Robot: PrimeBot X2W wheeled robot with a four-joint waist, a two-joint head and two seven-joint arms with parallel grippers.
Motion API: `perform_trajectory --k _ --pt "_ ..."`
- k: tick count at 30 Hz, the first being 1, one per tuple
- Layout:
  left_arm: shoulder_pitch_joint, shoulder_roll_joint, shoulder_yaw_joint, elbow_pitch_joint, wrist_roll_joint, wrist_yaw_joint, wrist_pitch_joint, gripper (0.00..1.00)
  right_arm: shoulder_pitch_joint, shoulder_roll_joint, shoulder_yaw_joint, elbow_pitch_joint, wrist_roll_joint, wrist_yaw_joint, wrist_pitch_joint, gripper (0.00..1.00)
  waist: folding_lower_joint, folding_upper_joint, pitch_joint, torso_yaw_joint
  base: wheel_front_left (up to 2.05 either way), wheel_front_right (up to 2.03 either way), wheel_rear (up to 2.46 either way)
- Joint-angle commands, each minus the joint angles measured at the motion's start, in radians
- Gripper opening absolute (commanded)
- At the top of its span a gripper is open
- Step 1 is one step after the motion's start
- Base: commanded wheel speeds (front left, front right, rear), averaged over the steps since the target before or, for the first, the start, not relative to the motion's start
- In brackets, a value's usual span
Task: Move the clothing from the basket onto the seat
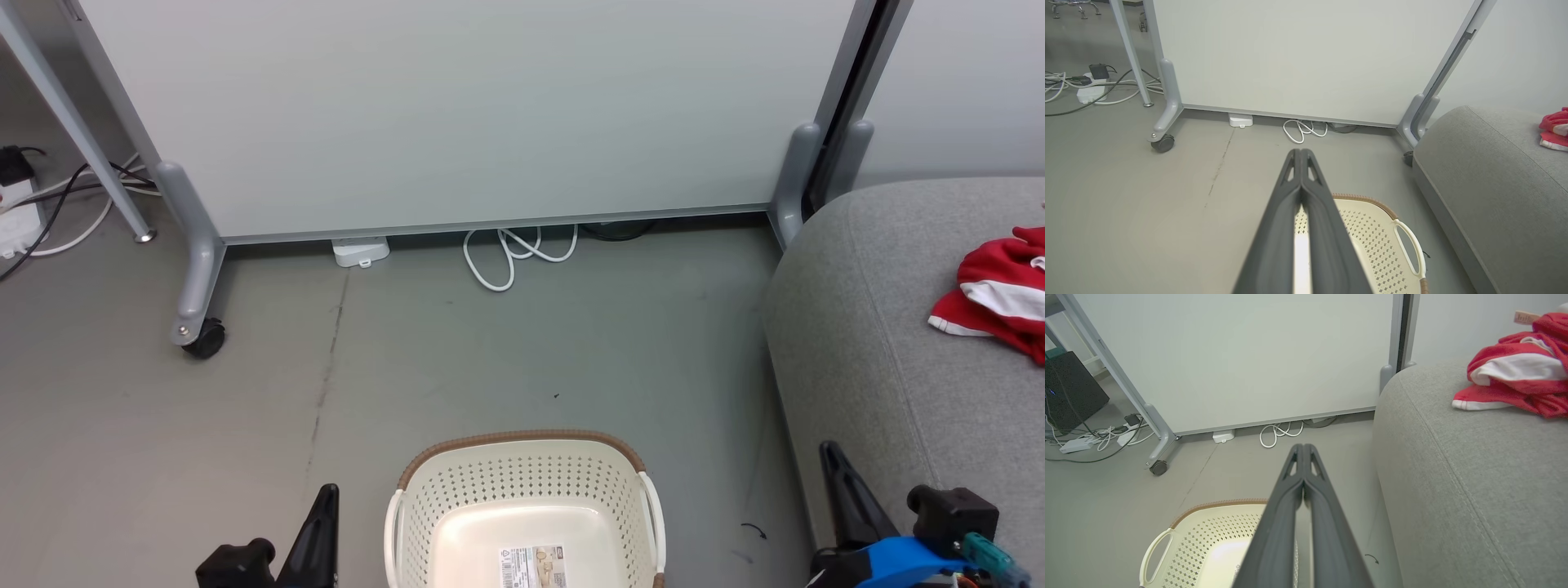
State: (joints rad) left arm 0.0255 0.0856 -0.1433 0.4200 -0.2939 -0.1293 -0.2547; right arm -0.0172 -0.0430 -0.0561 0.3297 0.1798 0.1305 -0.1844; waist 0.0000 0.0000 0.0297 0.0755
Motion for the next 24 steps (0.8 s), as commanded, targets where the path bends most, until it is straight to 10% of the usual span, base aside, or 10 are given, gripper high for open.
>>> perform_trajectory --k 1,24 --pt "-0.011 0.002 0.007 -0.015 -0.036 0.000 0.009 0.00 -0.009 -0.001 -0.003 -0.011 0.038 0.000 0.010 0.00 0.0000 0.0000 0.000 -0.001 0.00 0.00 0.00" --pt "-0.050 -0.002 0.071 -0.063 -0.418 0.000 0.106 0.00 -0.036 -0.004 -0.018 -0.036 0.446 0.000 0.093 0.00 0.0000 0.0000 -0.005 -0.015 0.00 0.00 0.00"
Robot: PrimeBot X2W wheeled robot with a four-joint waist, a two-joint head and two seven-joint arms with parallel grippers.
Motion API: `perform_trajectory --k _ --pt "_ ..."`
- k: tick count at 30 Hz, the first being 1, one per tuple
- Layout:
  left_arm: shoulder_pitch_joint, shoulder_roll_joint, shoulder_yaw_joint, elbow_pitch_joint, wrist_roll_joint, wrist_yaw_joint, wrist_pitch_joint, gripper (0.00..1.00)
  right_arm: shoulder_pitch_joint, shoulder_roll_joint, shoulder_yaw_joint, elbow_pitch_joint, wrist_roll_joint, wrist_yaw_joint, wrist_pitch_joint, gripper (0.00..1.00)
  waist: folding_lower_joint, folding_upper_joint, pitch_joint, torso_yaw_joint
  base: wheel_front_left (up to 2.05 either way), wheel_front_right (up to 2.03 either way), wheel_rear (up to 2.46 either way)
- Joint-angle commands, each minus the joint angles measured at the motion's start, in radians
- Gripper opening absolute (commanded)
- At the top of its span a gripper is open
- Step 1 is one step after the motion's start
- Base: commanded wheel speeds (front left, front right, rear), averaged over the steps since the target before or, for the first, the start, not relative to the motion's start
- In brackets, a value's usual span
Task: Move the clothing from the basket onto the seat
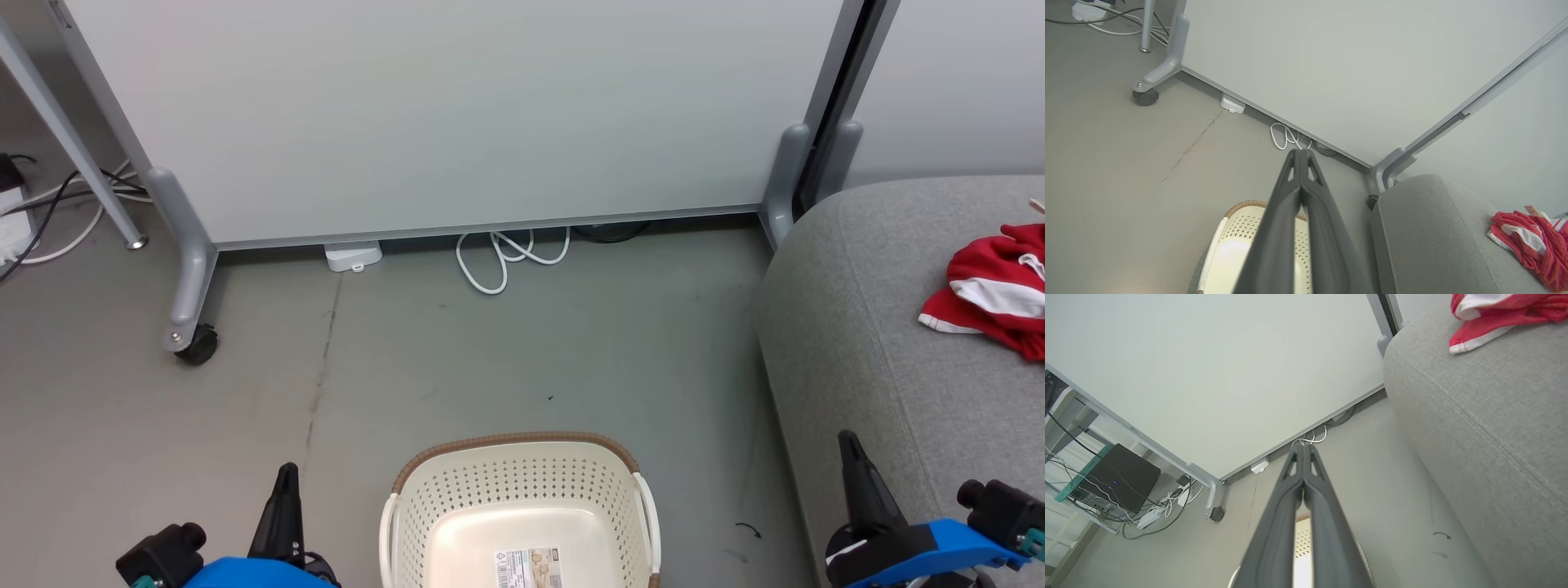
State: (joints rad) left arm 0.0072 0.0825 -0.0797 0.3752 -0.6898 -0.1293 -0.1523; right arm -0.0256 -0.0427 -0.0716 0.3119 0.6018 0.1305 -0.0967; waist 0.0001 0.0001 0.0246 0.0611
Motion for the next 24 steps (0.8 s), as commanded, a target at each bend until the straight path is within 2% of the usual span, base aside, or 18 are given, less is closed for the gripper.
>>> perform_trajectory --k 1,24 --pt "-0.034 0.001 0.010 -0.020 -0.036 0.000 0.008 0.00 -0.028 -0.004 -0.004 -0.019 0.039 0.000 0.009 0.00 -0.0001 -0.0001 0.000 -0.001 0.00 0.00 0.00" --pt "-0.063 -0.005 0.064 -0.058 -0.326 -0.001 0.086 0.00 -0.049 -0.006 -0.017 -0.036 0.351 0.000 0.074 0.00 -0.0001 -0.0001 -0.005 -0.015 0.00 0.00 0.00"
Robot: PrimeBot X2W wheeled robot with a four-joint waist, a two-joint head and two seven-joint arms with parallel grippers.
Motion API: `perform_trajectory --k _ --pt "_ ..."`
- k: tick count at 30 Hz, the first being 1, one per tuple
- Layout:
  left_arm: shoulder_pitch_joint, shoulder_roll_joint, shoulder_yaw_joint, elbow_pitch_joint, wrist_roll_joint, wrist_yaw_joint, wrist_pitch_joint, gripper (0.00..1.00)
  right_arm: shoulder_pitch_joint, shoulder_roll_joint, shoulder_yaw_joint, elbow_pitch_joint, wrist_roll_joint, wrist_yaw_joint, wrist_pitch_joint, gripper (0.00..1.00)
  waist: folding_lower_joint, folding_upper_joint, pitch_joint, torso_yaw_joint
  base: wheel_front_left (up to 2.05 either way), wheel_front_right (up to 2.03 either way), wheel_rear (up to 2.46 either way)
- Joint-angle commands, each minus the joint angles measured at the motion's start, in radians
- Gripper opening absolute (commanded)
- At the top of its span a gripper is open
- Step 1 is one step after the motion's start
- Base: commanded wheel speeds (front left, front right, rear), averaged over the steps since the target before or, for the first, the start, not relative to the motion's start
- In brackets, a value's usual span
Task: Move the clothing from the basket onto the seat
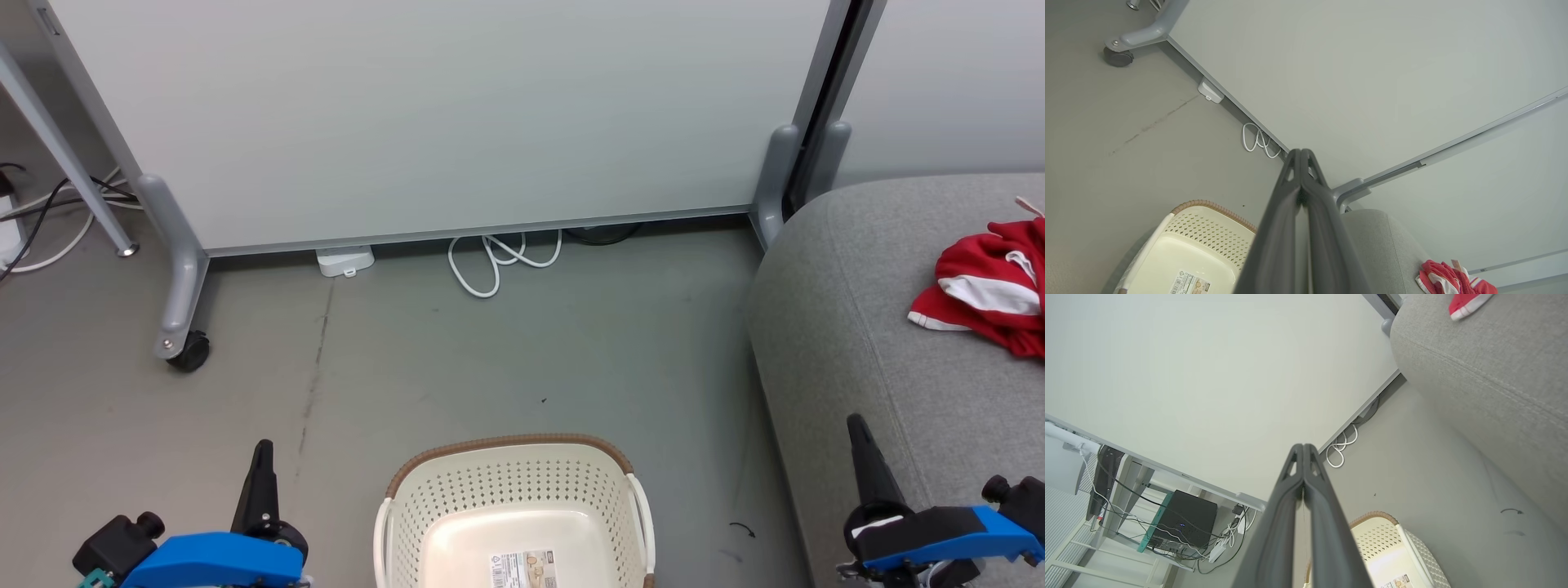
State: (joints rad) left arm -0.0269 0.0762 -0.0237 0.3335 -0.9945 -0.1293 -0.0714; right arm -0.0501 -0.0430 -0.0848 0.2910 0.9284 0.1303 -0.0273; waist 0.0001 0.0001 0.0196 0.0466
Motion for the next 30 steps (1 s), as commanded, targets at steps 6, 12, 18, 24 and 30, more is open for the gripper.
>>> perform_trajectory --k 6,12,18,24,30 --pt "-0.035 -0.001 0.021 -0.024 -0.085 -0.001 0.024 0.00 -0.030 -0.006 -0.006 -0.019 0.095 0.000 0.019 0.00 -0.0001 -0.0001 -0.001 -0.004 0.00 0.00 0.00" --pt "-0.041 -0.002 0.033 -0.032 -0.146 -0.001 0.041 0.00 -0.033 -0.007 -0.009 -0.023 0.161 0.000 0.034 0.00 -0.0001 -0.0001 -0.003 -0.008 0.00 0.00 0.00" --pt "-0.047 -0.004 0.044 -0.039 -0.204 -0.001 0.057 0.00 -0.037 -0.007 -0.011 -0.026 0.224 0.000 0.046 0.00 -0.0001 -0.0001 -0.004 -0.011 0.00 0.00 0.00" --pt "-0.052 -0.005 0.054 -0.045 -0.250 -0.001 0.071 0.00 -0.040 -0.008 -0.014 -0.028 0.273 0.001 0.057 0.00 -0.0001 -0.0001 -0.005 -0.014 0.00 0.00 0.00" --pt "-0.057 -0.007 0.065 -0.052 -0.301 -0.002 0.086 0.00 -0.043 -0.008 -0.016 -0.031 0.330 0.001 0.070 0.00 -0.0001 -0.0001 -0.006 -0.018 0.00 0.00 0.00"
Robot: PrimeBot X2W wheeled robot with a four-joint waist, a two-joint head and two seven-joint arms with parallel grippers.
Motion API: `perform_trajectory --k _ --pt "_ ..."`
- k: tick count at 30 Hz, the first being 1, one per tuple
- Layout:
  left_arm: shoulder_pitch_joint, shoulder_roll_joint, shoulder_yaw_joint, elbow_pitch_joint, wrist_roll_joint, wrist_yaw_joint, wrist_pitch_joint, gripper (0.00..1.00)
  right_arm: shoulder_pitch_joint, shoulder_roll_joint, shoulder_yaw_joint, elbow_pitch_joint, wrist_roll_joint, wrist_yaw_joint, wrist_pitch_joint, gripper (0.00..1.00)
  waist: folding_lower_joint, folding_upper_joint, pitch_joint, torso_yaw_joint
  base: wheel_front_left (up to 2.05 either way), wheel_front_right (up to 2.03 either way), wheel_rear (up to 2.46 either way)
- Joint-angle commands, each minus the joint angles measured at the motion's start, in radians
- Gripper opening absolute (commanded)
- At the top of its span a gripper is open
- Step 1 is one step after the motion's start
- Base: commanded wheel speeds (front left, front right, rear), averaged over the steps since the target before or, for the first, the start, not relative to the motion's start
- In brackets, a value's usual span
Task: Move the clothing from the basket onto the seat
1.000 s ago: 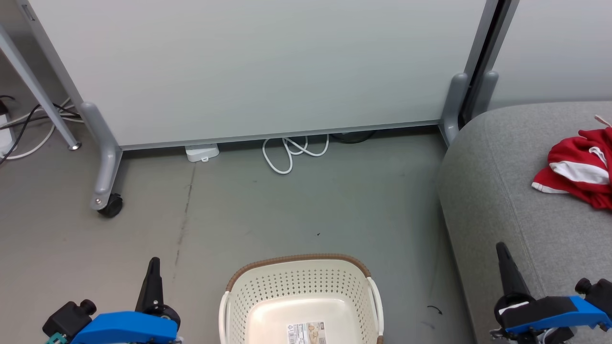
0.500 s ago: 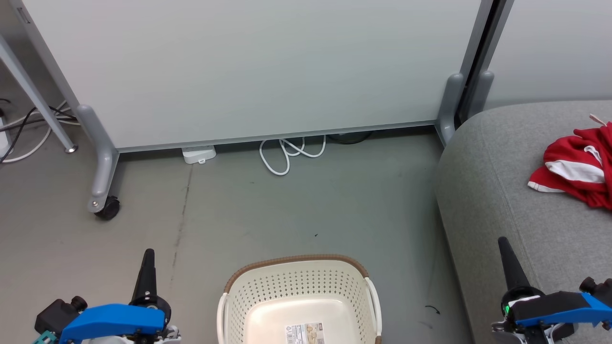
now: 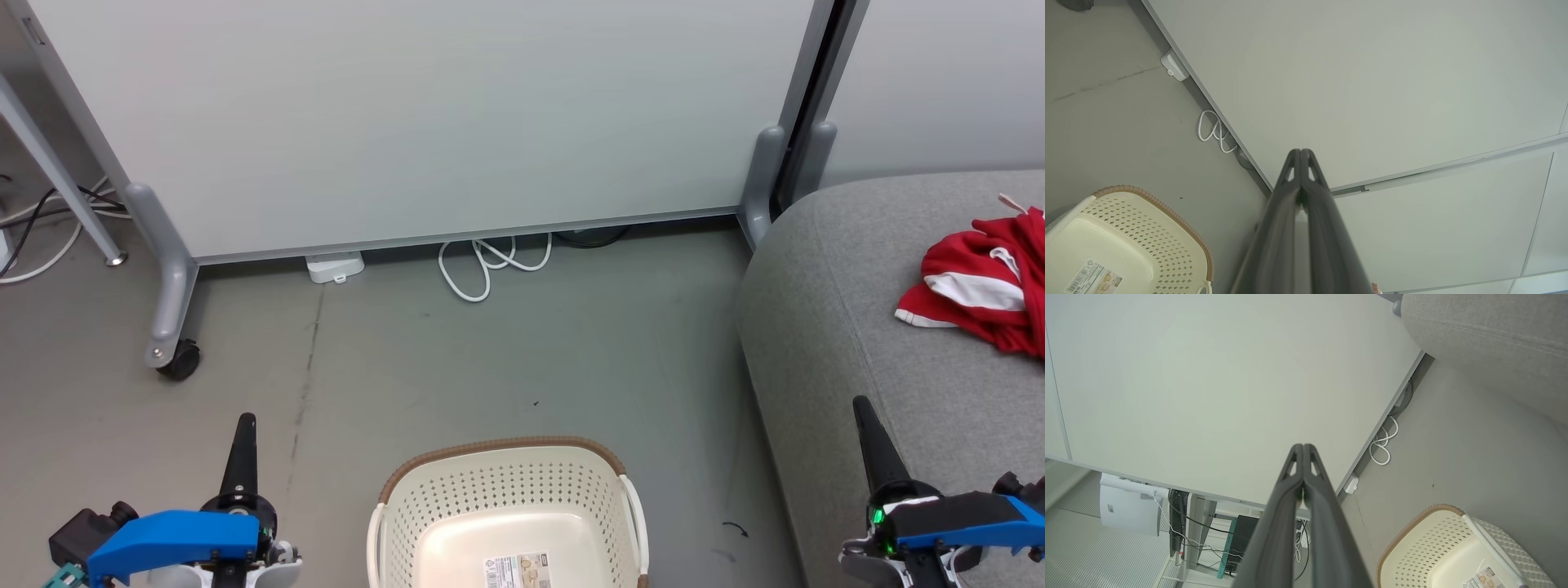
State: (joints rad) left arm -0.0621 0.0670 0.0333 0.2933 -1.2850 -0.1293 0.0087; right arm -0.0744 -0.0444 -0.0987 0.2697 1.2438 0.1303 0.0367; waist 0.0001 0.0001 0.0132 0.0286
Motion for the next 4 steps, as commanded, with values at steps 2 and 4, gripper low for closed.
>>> perform_trajectory --k 2,4 --pt "-0.023 0.002 0.011 -0.014 -0.028 -0.002 0.010 0.00 -0.021 -0.007 -0.003 -0.011 0.033 0.001 0.009 0.00 -0.0001 -0.0001 0.000 -0.001 0.00 0.00 0.00" --pt "-0.025 0.001 0.014 -0.016 -0.043 -0.002 0.015 0.00 -0.021 -0.007 -0.003 -0.012 0.050 0.001 0.012 0.00 -0.0001 -0.0001 -0.001 -0.002 0.00 0.00 0.00"
